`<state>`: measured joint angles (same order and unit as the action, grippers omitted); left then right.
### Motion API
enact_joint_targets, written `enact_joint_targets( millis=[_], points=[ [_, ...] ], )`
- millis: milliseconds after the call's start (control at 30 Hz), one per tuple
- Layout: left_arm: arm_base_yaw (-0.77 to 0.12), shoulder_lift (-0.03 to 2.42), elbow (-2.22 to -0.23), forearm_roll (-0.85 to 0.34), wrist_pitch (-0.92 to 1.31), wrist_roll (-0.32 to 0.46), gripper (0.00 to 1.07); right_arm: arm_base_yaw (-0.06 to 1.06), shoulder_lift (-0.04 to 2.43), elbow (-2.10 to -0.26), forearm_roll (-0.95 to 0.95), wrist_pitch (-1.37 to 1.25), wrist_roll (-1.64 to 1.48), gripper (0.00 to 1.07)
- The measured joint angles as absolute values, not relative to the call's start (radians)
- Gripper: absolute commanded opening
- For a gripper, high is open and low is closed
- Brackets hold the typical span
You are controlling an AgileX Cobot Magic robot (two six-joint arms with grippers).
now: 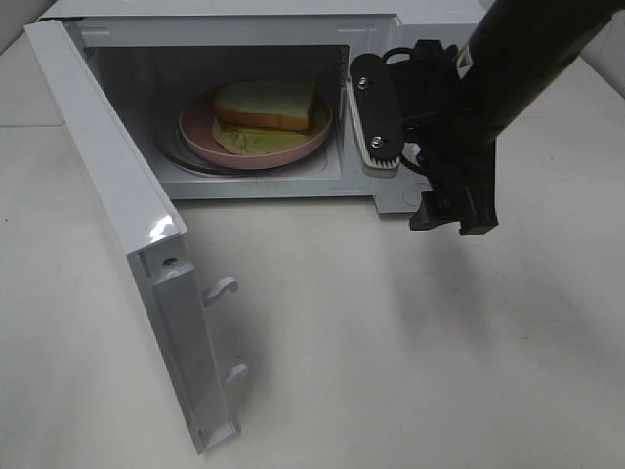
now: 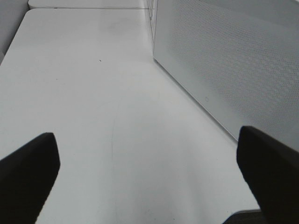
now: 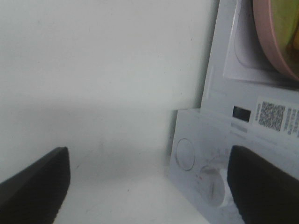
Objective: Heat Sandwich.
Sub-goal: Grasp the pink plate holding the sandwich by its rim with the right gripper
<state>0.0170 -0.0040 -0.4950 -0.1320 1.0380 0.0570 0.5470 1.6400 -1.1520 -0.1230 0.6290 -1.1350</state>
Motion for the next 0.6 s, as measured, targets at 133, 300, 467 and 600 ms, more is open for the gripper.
enact_joint_targets(
  millis=[133, 300, 467, 600],
  points=[
    [0.017, -0.004, -0.495, -0.132, 1.038, 0.057, 0.98, 0.571, 1.697, -1.208, -0.123, 0.622, -1.135, 0.85],
    [0.017, -0.004, -0.495, -0.132, 1.038, 0.057, 0.98, 0.582, 1.733, -1.242, -0.125, 0.614, -1.135, 0.85],
    [0.017, -0.004, -0.495, -0.132, 1.038, 0.057, 0.98, 0.595, 1.760, -1.273, -0.128, 0.579, -1.135, 0.85],
    [0.017, -0.004, -0.495, -0.132, 1.038, 0.057, 0.98, 0.598, 1.801, -1.313, -0.132, 0.566, -1.135, 0.85]
  ],
)
